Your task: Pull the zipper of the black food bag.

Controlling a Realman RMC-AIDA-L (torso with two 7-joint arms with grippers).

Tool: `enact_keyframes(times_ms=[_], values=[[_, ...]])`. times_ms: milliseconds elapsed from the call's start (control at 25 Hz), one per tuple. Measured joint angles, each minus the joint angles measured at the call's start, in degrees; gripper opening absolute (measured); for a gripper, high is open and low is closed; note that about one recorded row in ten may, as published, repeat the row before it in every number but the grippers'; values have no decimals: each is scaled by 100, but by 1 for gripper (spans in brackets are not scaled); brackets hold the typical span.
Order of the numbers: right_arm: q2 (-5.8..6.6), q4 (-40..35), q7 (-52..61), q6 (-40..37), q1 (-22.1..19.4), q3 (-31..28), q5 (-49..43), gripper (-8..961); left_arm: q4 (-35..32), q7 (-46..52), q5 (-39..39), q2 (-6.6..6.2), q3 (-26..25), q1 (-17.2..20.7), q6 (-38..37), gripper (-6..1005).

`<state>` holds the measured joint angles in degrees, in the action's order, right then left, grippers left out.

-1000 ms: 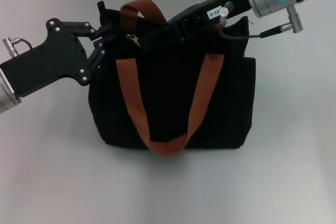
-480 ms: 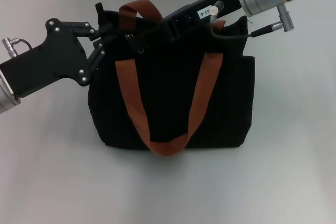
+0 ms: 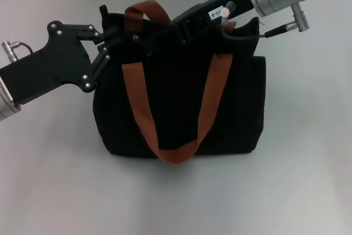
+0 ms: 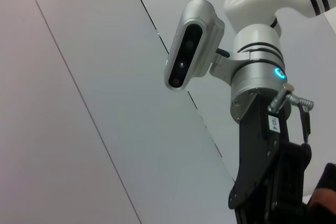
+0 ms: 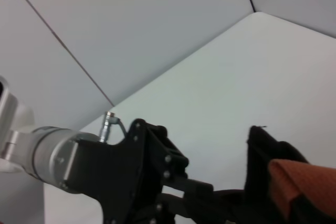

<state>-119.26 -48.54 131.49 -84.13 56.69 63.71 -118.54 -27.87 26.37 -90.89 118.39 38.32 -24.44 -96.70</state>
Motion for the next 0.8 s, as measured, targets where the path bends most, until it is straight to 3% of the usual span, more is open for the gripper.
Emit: enact_keyframes(times_ms=[800], values=[[-9,-28,-40,-141,10,185,375,231,10,0,10,9,-17,-17,-18,68]])
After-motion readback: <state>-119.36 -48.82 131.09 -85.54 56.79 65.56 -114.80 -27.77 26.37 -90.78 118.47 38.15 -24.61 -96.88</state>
